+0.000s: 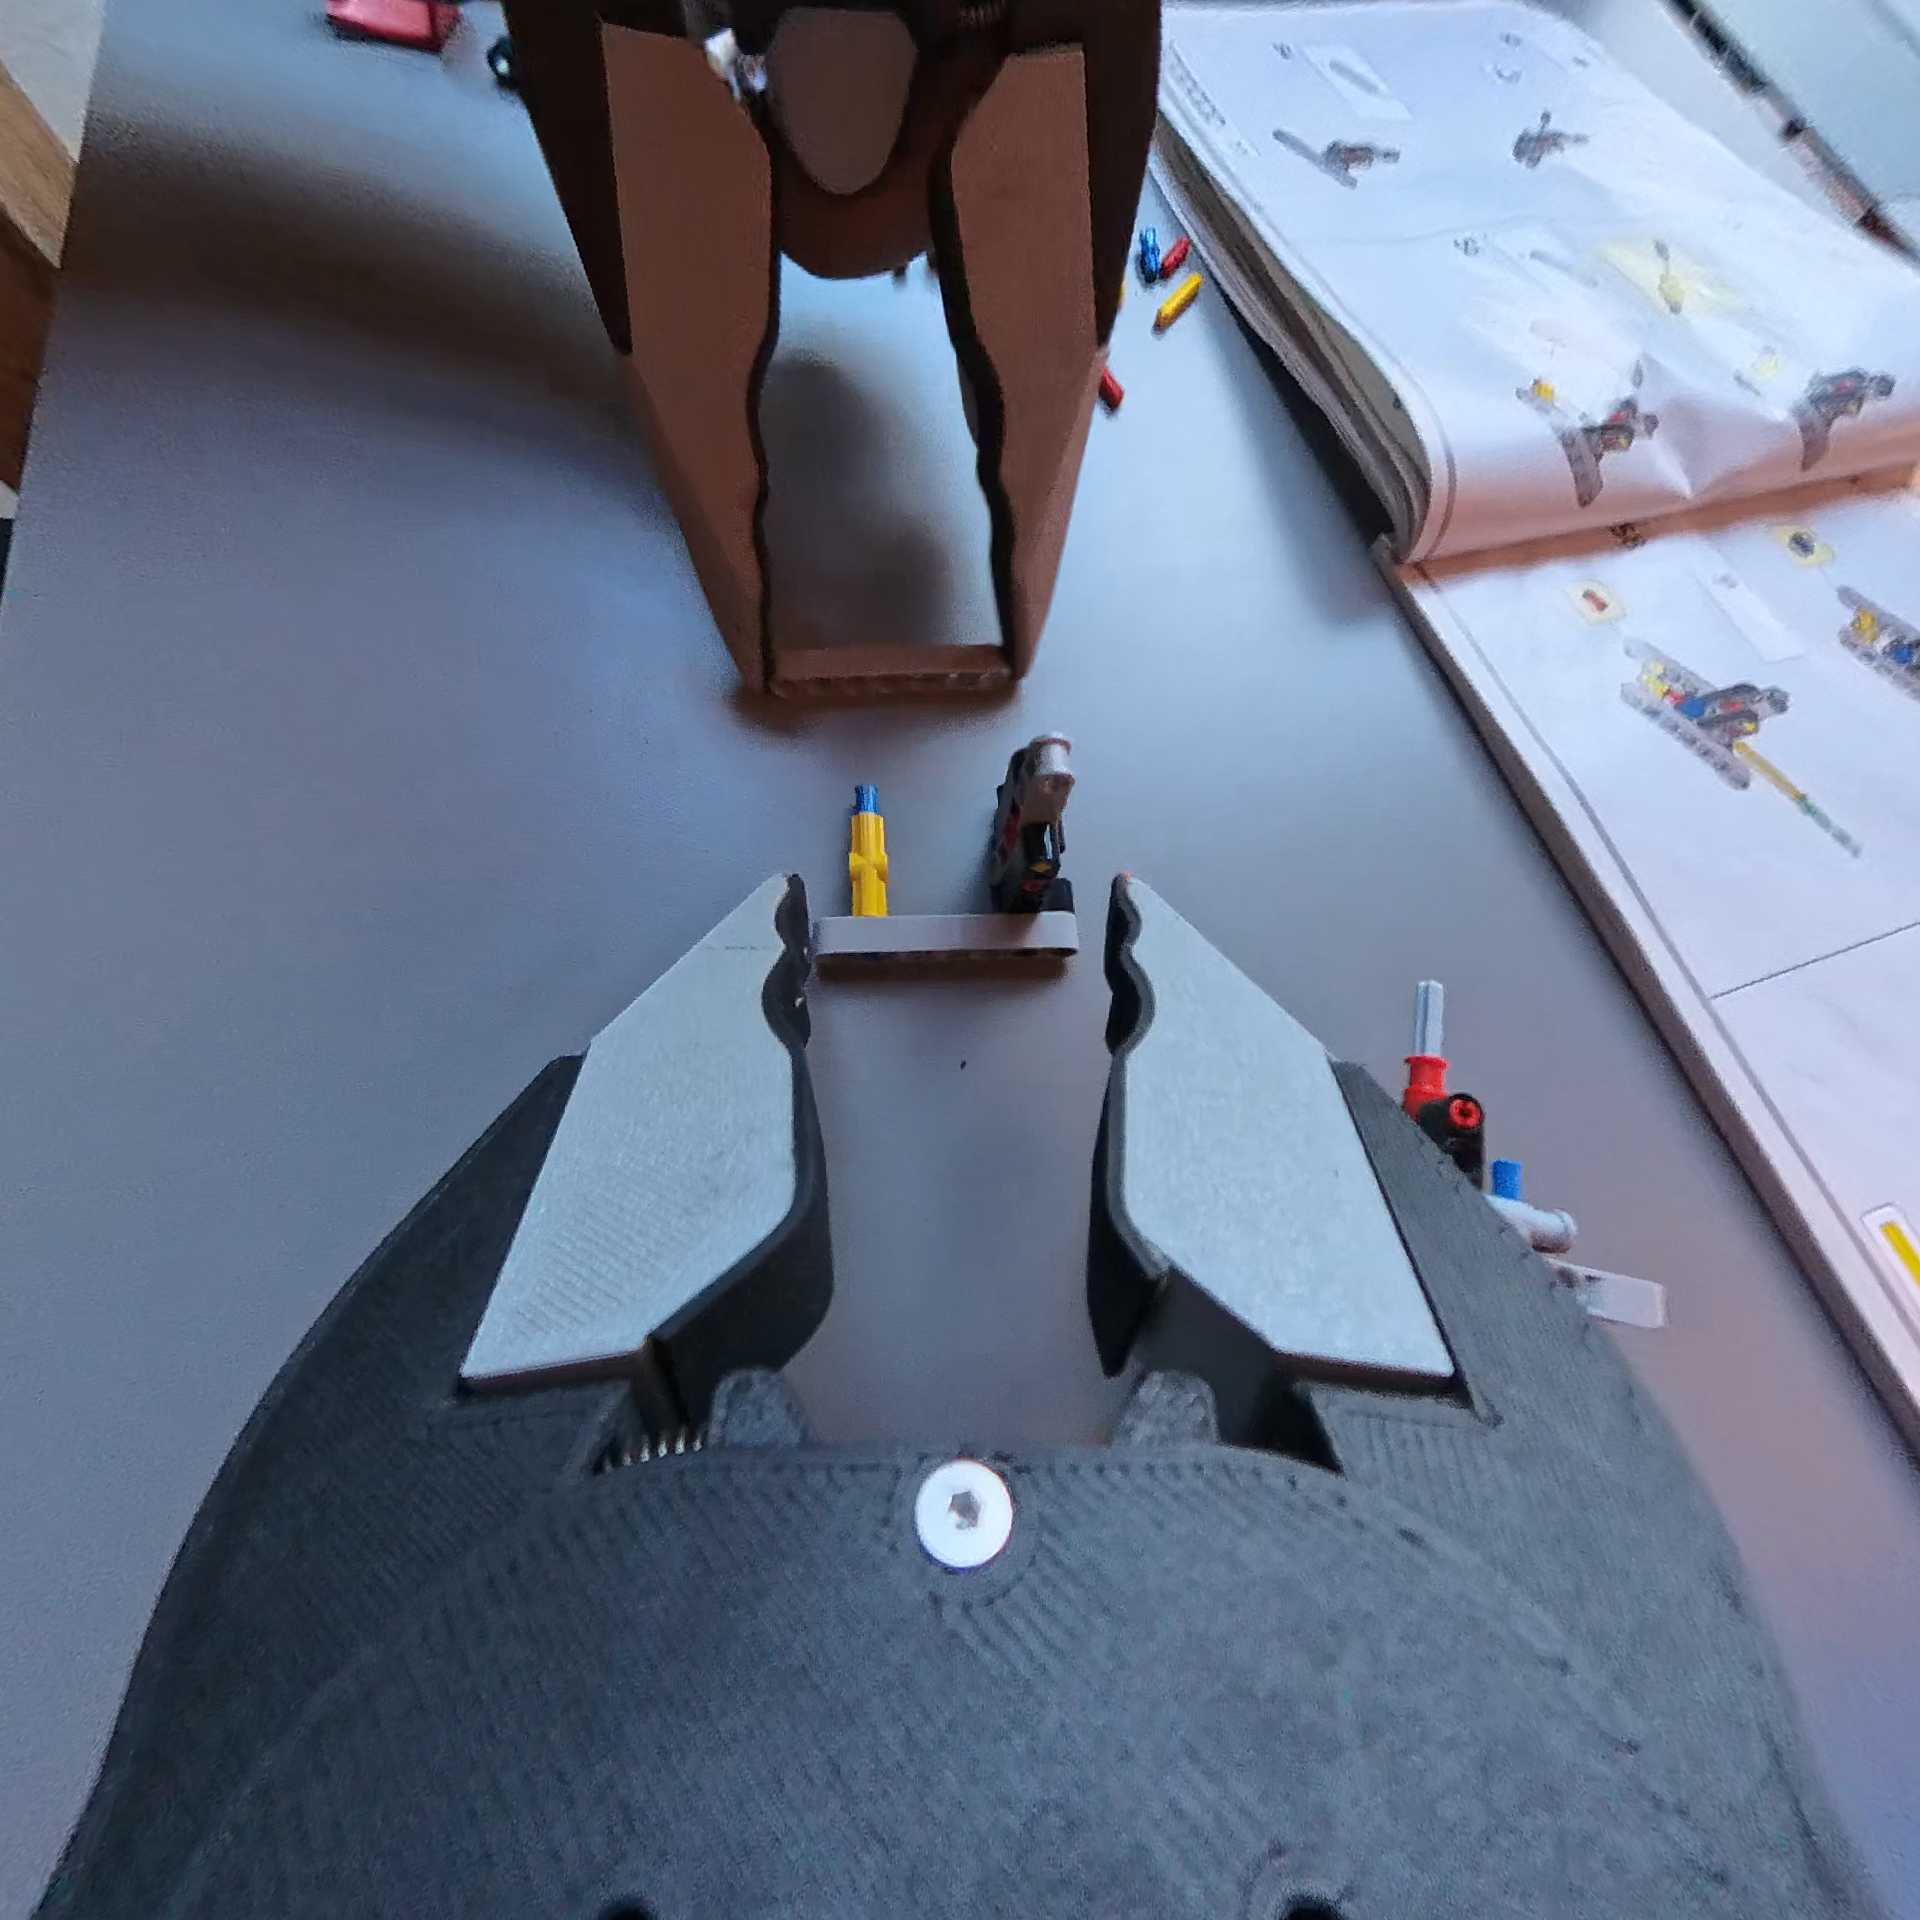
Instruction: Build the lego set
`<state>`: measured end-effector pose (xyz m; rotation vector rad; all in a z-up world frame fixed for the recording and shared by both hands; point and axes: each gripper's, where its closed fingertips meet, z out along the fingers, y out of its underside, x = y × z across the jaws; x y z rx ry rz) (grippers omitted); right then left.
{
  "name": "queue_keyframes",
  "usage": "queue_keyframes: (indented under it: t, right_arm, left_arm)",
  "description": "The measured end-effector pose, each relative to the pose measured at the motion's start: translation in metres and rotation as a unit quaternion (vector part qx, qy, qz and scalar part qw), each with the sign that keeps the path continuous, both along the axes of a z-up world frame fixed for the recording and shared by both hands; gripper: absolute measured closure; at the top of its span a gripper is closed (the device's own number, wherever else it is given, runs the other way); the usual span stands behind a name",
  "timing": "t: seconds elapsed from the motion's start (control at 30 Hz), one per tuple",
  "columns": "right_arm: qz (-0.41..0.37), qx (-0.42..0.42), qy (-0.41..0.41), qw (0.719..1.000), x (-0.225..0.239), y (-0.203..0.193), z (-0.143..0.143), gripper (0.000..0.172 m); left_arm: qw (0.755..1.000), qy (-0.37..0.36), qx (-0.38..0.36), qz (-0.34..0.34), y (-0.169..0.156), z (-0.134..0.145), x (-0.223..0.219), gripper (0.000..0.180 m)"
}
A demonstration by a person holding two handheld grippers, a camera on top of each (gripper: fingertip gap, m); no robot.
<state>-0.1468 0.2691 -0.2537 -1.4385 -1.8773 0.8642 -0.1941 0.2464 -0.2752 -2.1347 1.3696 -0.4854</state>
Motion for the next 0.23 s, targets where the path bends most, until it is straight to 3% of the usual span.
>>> queue_keyframes:
  t: [0.1,0.23]
  right_arm:
    - [-0.004,-0.003,-0.017,1.000,-0.002,0.001,-0.007,0.114]
    - [-0.003,-0.007,-0.034,0.999,-0.004,-0.001,-0.014,0.114]
  left_arm:
    - [0.999,-0.006,0.008,0.045,0.008,0.000,0.001,0.126]
    - [0.999,-0.026,0.015,0.022,0.006,0.001,0.013,0.126]
